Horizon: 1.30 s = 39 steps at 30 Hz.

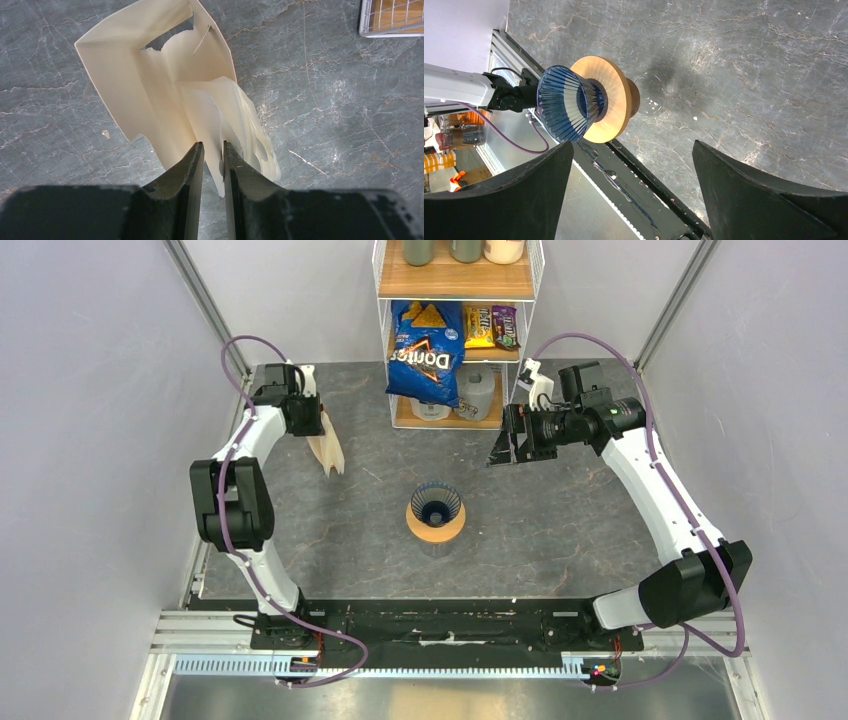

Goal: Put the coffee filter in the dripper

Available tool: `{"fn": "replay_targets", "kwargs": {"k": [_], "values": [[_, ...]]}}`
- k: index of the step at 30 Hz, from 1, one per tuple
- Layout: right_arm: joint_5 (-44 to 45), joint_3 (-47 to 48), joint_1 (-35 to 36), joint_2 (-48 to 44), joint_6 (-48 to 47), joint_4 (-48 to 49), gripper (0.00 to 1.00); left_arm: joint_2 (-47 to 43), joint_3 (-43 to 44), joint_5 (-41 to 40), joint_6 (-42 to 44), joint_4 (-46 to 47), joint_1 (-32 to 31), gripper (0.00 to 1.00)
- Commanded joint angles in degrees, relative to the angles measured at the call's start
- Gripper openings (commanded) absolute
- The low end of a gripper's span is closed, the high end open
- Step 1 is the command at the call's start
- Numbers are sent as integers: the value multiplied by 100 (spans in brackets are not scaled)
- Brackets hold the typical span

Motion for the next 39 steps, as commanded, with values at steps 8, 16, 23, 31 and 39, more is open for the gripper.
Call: {"fn": "replay_targets", "kwargs": {"k": [8,16,23,31,39], "values": [[-111,-1,-29,16,45,150,99,180,226,-407,-311,82,-106,31],[-145,26,-34,56,49,150,99,288,226,-664,-376,78,-150,28],[-155,26,-35,50,58,150,99,372,243,-691,-480,78,-169,25],[-163,23,-37,21,38,150,99,231,354,-680,-490,-72,-173,14],[-268,102,-37,-19,-16,141,99,-151,663,-866,-381,-663,-171,2]]}}
